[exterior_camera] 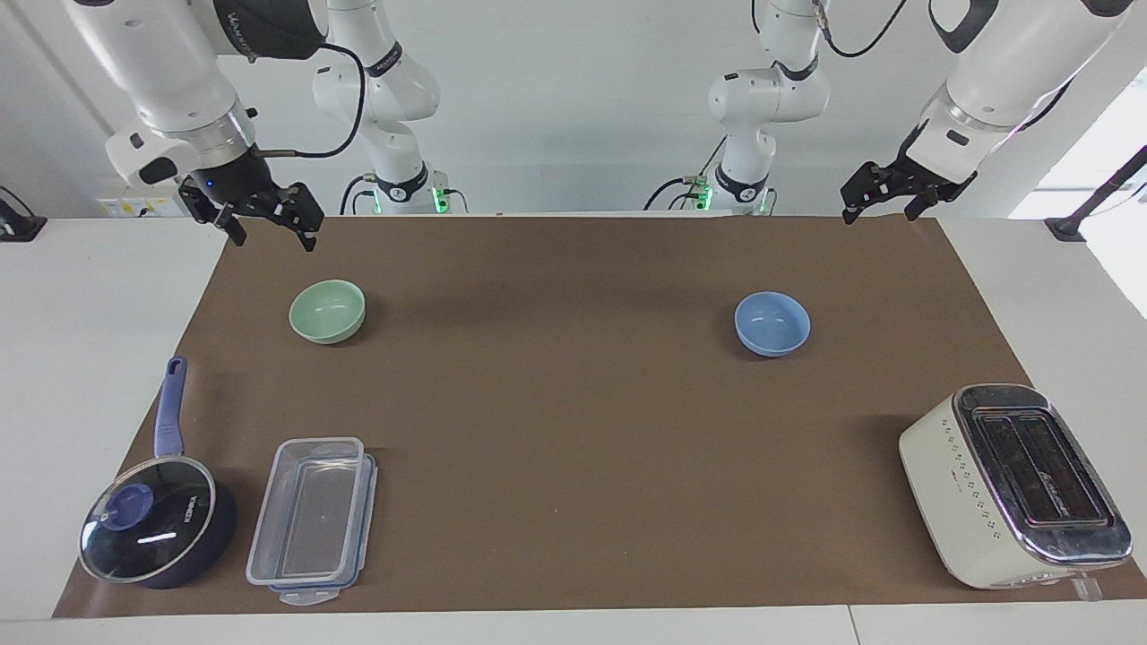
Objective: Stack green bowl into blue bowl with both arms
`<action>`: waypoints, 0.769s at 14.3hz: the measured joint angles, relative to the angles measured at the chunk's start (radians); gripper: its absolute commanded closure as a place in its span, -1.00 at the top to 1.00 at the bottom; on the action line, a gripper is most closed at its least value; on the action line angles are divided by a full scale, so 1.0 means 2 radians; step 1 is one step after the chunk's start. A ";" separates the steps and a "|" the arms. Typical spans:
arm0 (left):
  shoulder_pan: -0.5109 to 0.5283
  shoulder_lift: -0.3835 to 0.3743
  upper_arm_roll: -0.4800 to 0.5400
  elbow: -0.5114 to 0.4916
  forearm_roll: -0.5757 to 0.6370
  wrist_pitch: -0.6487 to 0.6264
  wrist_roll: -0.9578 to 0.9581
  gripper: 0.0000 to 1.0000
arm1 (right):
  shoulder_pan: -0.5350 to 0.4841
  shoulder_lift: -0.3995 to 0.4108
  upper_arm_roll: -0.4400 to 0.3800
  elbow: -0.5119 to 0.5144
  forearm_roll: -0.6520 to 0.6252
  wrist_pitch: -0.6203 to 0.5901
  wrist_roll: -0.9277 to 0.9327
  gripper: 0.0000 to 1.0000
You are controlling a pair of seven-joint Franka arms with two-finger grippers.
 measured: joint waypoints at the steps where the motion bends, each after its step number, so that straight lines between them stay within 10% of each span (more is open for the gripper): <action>1: 0.000 0.000 0.000 0.000 0.000 0.000 0.000 1.00 | 0.000 0.000 0.000 0.000 0.000 0.000 0.000 1.00; 11: 0.000 0.000 0.000 0.000 0.000 0.002 0.000 1.00 | 0.000 0.000 0.000 -0.008 0.000 0.002 0.000 1.00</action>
